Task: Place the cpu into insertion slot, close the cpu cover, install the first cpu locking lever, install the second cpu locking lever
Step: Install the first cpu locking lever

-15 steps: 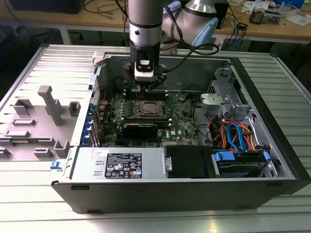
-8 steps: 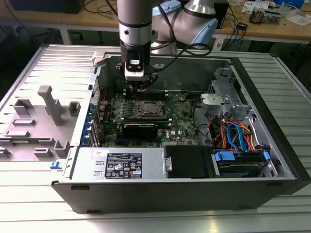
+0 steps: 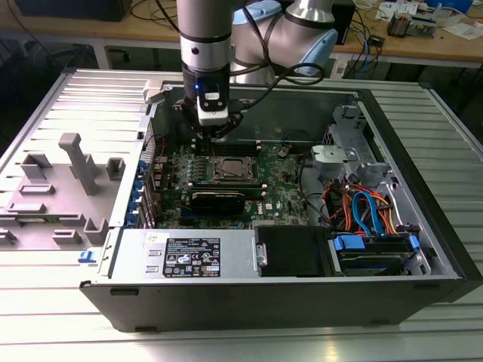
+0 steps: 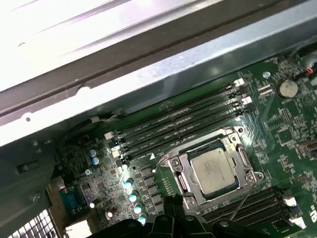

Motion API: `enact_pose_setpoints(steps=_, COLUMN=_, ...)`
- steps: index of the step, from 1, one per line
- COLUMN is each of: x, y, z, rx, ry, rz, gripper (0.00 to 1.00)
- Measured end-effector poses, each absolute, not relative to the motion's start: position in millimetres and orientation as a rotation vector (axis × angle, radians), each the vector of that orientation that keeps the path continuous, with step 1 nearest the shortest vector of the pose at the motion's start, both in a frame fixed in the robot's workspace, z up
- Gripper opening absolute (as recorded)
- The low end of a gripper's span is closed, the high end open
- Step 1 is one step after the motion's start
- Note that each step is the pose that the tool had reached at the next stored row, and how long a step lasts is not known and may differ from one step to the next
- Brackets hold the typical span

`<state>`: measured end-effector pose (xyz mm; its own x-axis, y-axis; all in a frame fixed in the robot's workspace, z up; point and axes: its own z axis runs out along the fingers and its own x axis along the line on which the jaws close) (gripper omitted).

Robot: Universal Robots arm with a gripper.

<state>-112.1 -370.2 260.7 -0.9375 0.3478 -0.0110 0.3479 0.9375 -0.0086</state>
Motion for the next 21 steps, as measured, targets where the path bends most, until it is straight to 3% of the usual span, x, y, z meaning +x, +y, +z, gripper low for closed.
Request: enact_pose_setpoints(steps=21, x=-125, y=-370, z=261, rx=-0.103, ry=3.129, rz=-0.013, gripper=0.11)
